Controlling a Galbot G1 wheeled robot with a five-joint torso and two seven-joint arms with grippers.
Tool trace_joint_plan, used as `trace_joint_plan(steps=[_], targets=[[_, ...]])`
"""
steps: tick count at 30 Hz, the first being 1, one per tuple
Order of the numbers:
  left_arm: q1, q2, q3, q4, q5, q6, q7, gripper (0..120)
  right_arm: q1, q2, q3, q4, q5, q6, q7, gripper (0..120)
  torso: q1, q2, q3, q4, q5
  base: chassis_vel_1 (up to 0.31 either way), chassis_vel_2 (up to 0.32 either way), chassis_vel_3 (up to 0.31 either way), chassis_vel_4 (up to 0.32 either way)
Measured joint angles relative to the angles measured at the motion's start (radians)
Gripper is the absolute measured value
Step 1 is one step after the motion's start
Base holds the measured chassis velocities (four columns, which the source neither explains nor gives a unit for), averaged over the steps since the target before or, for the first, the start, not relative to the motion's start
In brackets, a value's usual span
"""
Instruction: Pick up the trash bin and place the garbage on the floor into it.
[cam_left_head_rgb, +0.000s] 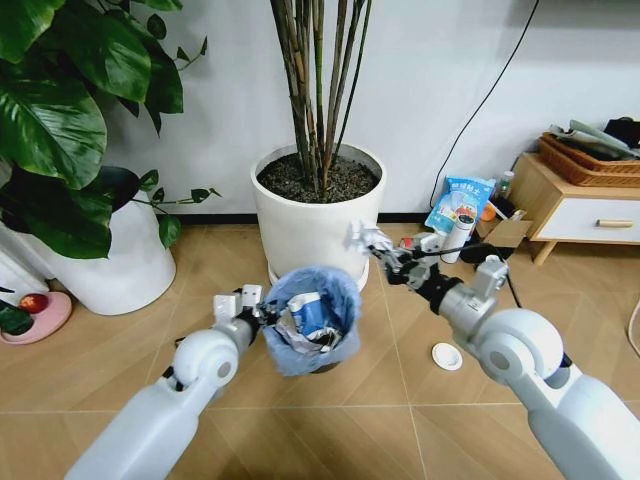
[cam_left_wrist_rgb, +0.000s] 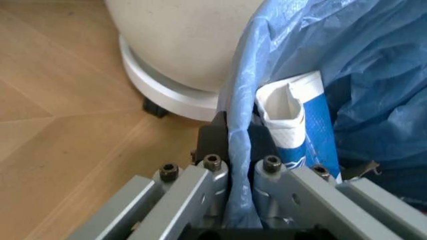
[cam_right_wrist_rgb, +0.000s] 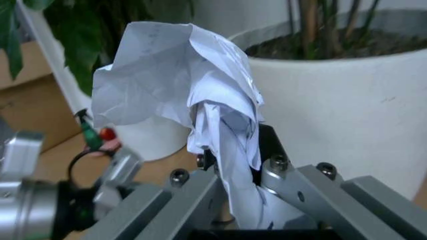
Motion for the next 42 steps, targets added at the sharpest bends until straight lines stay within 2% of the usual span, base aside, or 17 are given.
trace_joint_plan(steps=[3, 7, 10, 15, 16, 18, 19, 22, 24, 26, 28, 30, 31, 34, 37, 42], targets=[[-0.023, -0.002, 0.019, 0.009, -0.004, 0.0, -0.004, 0, 0.005, -0.011, -0.031, 0.001, 0.013, -0.021, 0.0, 0, 0.0, 0.0, 0.0, 0.0, 0.0013, 0.0, 0.0, 0.0, 0.0], [-0.042, -0.013, 0.027, 0.02, -0.006, 0.001, -0.009, 0, 0.008, -0.025, -0.046, 0.0, 0.024, -0.07, -0.017, 0, 0.0, 0.0, 0.0, 0.0, 0.0007, 0.0, 0.0, 0.0, 0.0], [-0.051, -0.019, 0.03, 0.024, -0.008, 0.002, -0.013, 0, 0.014, -0.028, -0.054, -0.007, 0.033, -0.093, -0.021, 5, 0.0, 0.0, 0.0, 0.0, 0.0007, 0.0, 0.0, 0.0, 0.0], [-0.059, -0.026, 0.032, 0.027, -0.009, 0.003, -0.018, 0, 0.041, -0.022, -0.083, -0.035, 0.048, -0.106, -0.006, 29, 0.0, 0.0, 0.0, 0.0001, 0.0006, 0.0, 0.0, 0.0, 0.0], [-0.059, -0.026, 0.032, 0.027, -0.009, 0.003, -0.018, 0, 0.041, -0.022, -0.083, -0.035, 0.048, -0.106, -0.006, 29, 0.0, 0.0, 0.0, 0.0001, 0.0006, 0.0, 0.0, 0.0, 0.0], [-0.057, -0.026, 0.029, 0.027, -0.009, 0.003, -0.018, 0, 0.055, -0.021, -0.097, -0.05, 0.048, -0.103, -0.005, 39, 0.0, 0.0, 0.0, 0.0002, 0.0007, 0.0, 0.0, 0.0, 0.0], [-0.057, -0.026, 0.029, 0.027, -0.009, 0.003, -0.018, 0, 0.055, -0.021, -0.097, -0.05, 0.048, -0.103, -0.005, 39, 0.0, 0.0, 0.0, 0.0002, 0.0007, 0.0, 0.0, 0.0, 0.0], [-0.055, -0.026, 0.026, 0.026, -0.008, 0.003, -0.018, 0, 0.065, -0.02, -0.111, -0.062, 0.047, -0.098, -0.004, 53, 0.0, 0.0, 0.0, 0.0002, 0.0007, 0.0, 0.0, 0.0, 0.0], [-0.055, -0.026, 0.025, 0.026, -0.008, 0.003, -0.018, 0, 0.066, -0.02, -0.112, -0.062, 0.046, -0.097, -0.004, 56, 0.0, 0.0, 0.0, 0.0002, 0.0007, 0.0, 0.0, 0.0, 0.0], [-0.055, -0.026, 0.024, 0.026, -0.008, 0.003, -0.018, 0, 0.067, -0.02, -0.118, -0.063, 0.042, -0.09, -0.004, 68, 0.0, 0.0, 0.0, 0.0001, 0.0007, 0.0, 0.0, 0.0, 0.0], [-0.056, -0.026, 0.024, 0.025, -0.008, 0.003, -0.018, 0, 0.067, -0.02, -0.119, -0.064, 0.04, -0.087, -0.004, 72, 0.0, 0.0, 0.0, 0.0002, 0.0007, 0.0, 0.0, 0.0, 0.0], [-0.056, -0.027, 0.023, 0.025, -0.007, 0.003, -0.017, 0, 0.067, -0.02, -0.12, -0.064, 0.031, -0.075, -0.002, 84, 0.0, 0.0, 0.0, 0.0001, 0.0006, 0.0, 0.0, 0.0, 0.0], [-0.056, -0.027, 0.023, 0.025, -0.007, 0.003, -0.017, 0, 0.067, -0.02, -0.12, -0.064, 0.031, -0.075, -0.002, 84, 0.0, 0.0, 0.0, 0.0001, 0.0006, 0.0, 0.0, 0.0, 0.0], [-0.054, -0.027, 0.02, 0.025, 0.001, 0.003, -0.017, 0, 0.068, -0.014, -0.11, -0.058, 0.03, -0.061, 0.029, 96, 0.0, 0.0, 0.0, 0.0001, 0.0007, 0.0, 0.0, 0.0, 0.0], [-0.047, -0.025, 0.013, 0.024, 0.012, 0.002, -0.016, 0, 0.067, -0.013, -0.094, -0.05, 0.03, -0.054, 0.054, 99, 0.0, 0.0, 0.0, 0.0001, 0.0006, 0.0, 0.0, 0.0, 0.0], [0.009, -0.008, -0.049, 0.006, 0.049, 0.001, -0.005, 0, 0.028, -0.017, -0.008, -0.037, 0.026, -0.056, 0.176, 100, 0.0, 0.0, 0.0, 0.0001, 0.0005, 0.0, 0.0, 0.0, 0.0]])
